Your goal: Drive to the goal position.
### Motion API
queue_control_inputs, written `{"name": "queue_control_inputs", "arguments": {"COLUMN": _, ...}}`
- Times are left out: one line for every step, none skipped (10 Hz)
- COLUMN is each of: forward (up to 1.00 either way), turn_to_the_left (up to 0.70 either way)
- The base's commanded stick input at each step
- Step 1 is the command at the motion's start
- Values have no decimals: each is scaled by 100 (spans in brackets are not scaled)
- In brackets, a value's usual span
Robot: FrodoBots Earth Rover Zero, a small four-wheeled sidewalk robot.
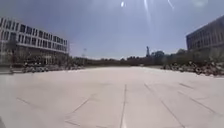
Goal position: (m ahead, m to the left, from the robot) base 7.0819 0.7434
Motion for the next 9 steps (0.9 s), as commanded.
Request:
{"name": "queue_control_inputs", "arguments": {"forward": 82, "turn_to_the_left": 0}}
{"name": "queue_control_inputs", "arguments": {"forward": 82, "turn_to_the_left": 0}}
{"name": "queue_control_inputs", "arguments": {"forward": 82, "turn_to_the_left": 0}}
{"name": "queue_control_inputs", "arguments": {"forward": 81, "turn_to_the_left": 0}}
{"name": "queue_control_inputs", "arguments": {"forward": 81, "turn_to_the_left": -12}}
{"name": "queue_control_inputs", "arguments": {"forward": 81, "turn_to_the_left": -27}}
{"name": "queue_control_inputs", "arguments": {"forward": 81, "turn_to_the_left": -19}}
{"name": "queue_control_inputs", "arguments": {"forward": 81, "turn_to_the_left": -2}}
{"name": "queue_control_inputs", "arguments": {"forward": 81, "turn_to_the_left": 0}}
